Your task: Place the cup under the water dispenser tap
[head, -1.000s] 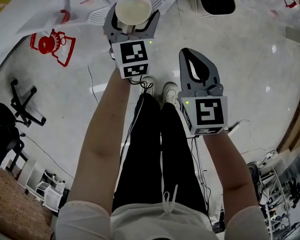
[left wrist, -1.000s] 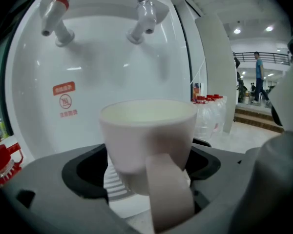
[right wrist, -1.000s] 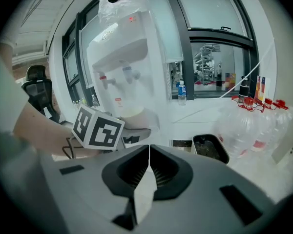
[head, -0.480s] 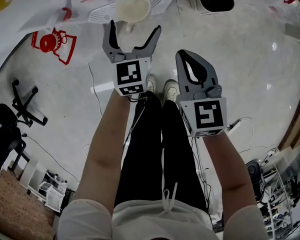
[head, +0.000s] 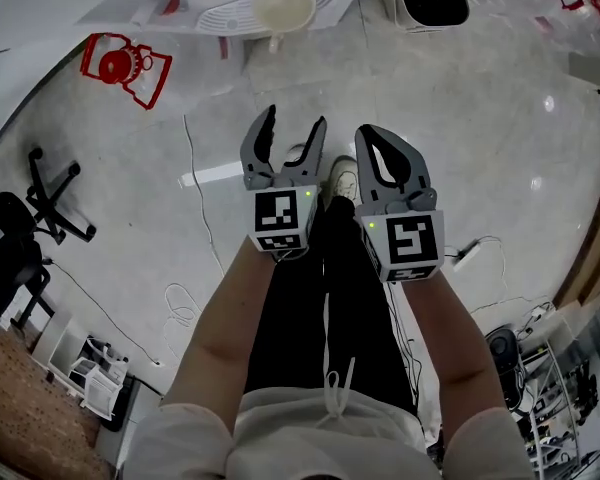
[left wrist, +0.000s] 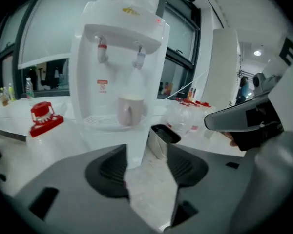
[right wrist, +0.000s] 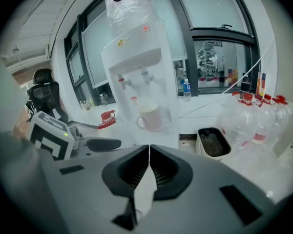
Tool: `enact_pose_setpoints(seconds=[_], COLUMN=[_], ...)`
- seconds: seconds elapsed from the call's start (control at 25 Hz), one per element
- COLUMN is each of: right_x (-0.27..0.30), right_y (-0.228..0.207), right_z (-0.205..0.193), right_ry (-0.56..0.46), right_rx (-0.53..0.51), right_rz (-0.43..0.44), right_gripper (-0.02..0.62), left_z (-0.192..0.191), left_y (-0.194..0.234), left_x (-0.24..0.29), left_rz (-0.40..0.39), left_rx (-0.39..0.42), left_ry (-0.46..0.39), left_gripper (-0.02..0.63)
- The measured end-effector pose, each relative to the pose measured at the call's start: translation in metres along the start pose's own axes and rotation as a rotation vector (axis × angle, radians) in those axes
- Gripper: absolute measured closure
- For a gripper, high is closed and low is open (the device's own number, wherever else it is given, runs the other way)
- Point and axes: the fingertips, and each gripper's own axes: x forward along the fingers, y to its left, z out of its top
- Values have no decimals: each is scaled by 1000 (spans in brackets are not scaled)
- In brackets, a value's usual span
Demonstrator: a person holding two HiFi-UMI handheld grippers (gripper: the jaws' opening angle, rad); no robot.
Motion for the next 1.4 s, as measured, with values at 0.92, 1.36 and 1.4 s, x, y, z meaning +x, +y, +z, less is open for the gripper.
enact_pose_setpoints(seconds=[0.92,1.36,1.4], right_x=[-147,-252,-259], right_y=[65,93,95], right_z=[202,369,382], right_ry=[-261,-528,-546], right_rx=[-26,-130,-141], right_rz=[26,41,37], right_gripper=[566,566,566], left_z=[252,422,440], left_y=[-44,-44,-45], left_x=[-183,-293,-302], left_rz=[-69,-61,-69], left_rx=[-60,84,89], left_ry=[-175,-469,-505], left_gripper=[588,588,588])
